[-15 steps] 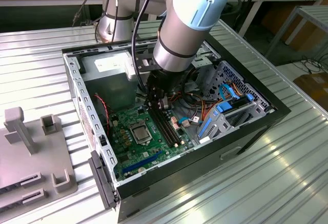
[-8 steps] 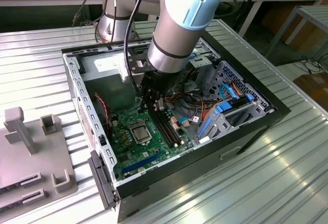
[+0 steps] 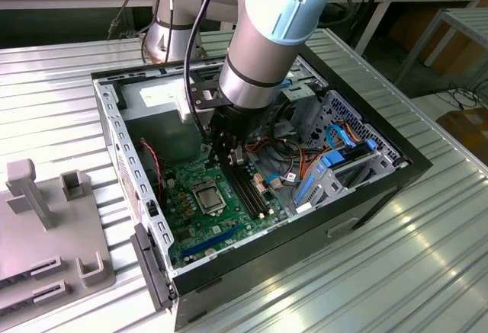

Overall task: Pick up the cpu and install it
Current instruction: 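Install the first cpu locking lever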

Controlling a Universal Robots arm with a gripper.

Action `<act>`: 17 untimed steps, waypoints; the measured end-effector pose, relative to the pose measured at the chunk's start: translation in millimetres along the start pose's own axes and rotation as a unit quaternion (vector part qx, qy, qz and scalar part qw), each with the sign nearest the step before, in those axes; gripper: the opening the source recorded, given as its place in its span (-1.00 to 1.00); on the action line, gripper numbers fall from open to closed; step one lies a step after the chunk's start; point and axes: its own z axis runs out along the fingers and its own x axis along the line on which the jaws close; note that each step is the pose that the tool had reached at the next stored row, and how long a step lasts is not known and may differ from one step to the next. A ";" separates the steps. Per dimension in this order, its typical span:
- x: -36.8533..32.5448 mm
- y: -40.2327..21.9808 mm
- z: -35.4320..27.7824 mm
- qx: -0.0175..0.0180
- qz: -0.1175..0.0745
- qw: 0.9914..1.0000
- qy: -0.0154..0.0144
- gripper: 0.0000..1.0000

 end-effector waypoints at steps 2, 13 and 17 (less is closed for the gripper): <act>0.0 -0.1 0.0 0.000 0.000 1.000 0.000 -0.79; -0.7 -9.1 0.2 0.000 0.000 1.000 0.000 -0.79; 0.2 -9.3 0.1 -0.001 -0.004 1.000 0.000 -0.79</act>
